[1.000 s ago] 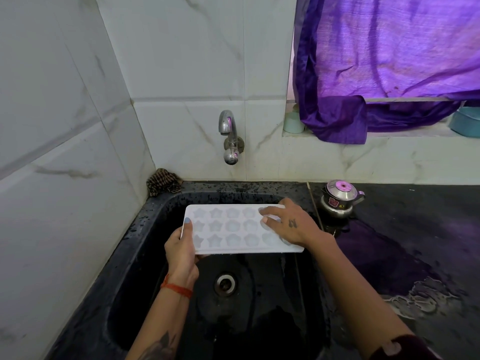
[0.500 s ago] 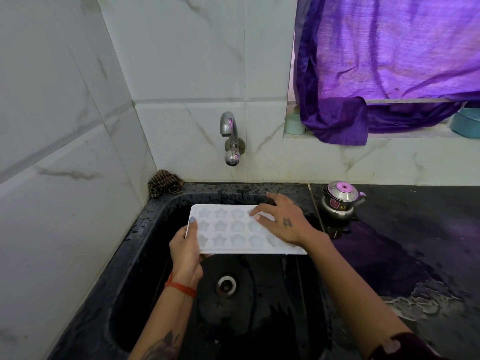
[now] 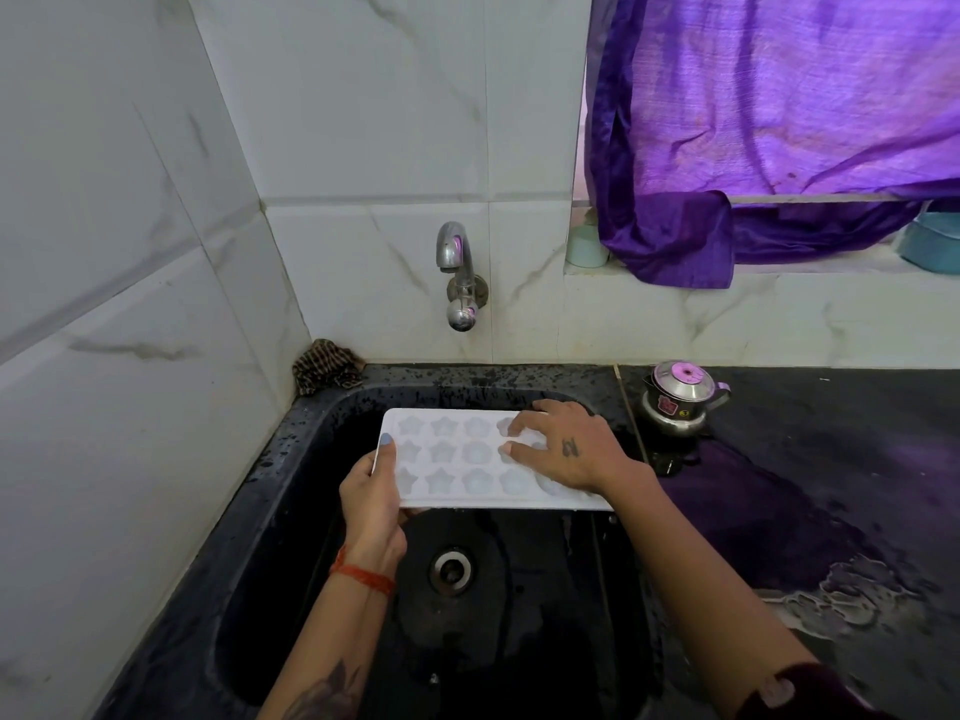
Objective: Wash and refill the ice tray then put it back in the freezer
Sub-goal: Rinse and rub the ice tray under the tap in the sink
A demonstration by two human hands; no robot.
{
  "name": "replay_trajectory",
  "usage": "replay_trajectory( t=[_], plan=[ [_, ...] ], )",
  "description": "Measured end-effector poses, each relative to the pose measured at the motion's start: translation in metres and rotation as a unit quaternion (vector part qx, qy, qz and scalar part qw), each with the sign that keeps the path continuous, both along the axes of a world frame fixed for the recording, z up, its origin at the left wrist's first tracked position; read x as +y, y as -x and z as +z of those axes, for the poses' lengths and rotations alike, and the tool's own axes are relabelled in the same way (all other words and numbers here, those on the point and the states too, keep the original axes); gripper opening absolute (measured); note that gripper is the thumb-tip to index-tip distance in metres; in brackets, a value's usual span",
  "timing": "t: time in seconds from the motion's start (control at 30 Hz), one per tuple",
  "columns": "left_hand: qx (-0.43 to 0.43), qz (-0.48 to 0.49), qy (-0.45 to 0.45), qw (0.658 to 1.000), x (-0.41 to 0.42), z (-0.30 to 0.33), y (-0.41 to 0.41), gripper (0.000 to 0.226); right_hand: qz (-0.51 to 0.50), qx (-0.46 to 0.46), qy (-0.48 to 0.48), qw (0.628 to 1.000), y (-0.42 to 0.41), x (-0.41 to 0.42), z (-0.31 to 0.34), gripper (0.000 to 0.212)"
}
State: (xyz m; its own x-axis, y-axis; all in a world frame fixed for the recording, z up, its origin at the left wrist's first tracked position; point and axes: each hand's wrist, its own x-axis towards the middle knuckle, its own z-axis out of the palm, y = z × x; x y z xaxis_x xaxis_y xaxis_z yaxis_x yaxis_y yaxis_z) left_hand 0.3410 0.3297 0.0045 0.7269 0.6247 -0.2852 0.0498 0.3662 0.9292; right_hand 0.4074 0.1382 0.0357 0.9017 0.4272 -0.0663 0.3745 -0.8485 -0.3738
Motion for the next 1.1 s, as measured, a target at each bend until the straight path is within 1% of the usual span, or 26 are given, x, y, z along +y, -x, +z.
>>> replay_trajectory(
  t=[0.17, 0.37, 0.57, 0.7, 0.93, 1.0, 1.1],
  plan=[
    [0.000, 0.001, -0.005, 1.000, -0.0011, 0.0008, 0.0008, 0.019, 0.002, 0.027, -0.016, 1.000, 0.0024, 0.0020, 0.0040, 0.036],
    [0.000, 0.000, -0.003, 1.000, -0.0014, -0.0006, 0.0005, 0.019, -0.003, 0.023, -0.037, 0.999, 0.0020, 0.0016, 0.0050, 0.033],
    [0.005, -0.001, -0.006, 1.000, -0.0007, -0.0011, 0.0014, 0.020, -0.011, -0.001, -0.023, 1.000, 0.0029, 0.0014, -0.0006, 0.032],
    [0.003, -0.004, -0.005, 1.000, -0.0005, 0.0000, 0.0023, 0.019, -0.007, 0.010, -0.016, 1.000, 0.0025, 0.0025, -0.0016, 0.035],
    [0.001, -0.001, -0.024, 1.000, -0.0020, 0.0012, 0.0039, 0.020, -0.007, 0.041, -0.066, 0.997, 0.0023, 0.0008, -0.0004, 0.031],
    [0.001, -0.002, -0.019, 1.000, -0.0027, 0.0003, 0.0046, 0.021, -0.004, 0.028, -0.078, 0.997, 0.0019, 0.0000, -0.0016, 0.027],
    [-0.001, -0.005, -0.016, 1.000, -0.0027, -0.0005, 0.0043, 0.022, -0.001, -0.014, -0.094, 0.996, 0.0025, 0.0019, -0.0031, 0.025]
  ],
)
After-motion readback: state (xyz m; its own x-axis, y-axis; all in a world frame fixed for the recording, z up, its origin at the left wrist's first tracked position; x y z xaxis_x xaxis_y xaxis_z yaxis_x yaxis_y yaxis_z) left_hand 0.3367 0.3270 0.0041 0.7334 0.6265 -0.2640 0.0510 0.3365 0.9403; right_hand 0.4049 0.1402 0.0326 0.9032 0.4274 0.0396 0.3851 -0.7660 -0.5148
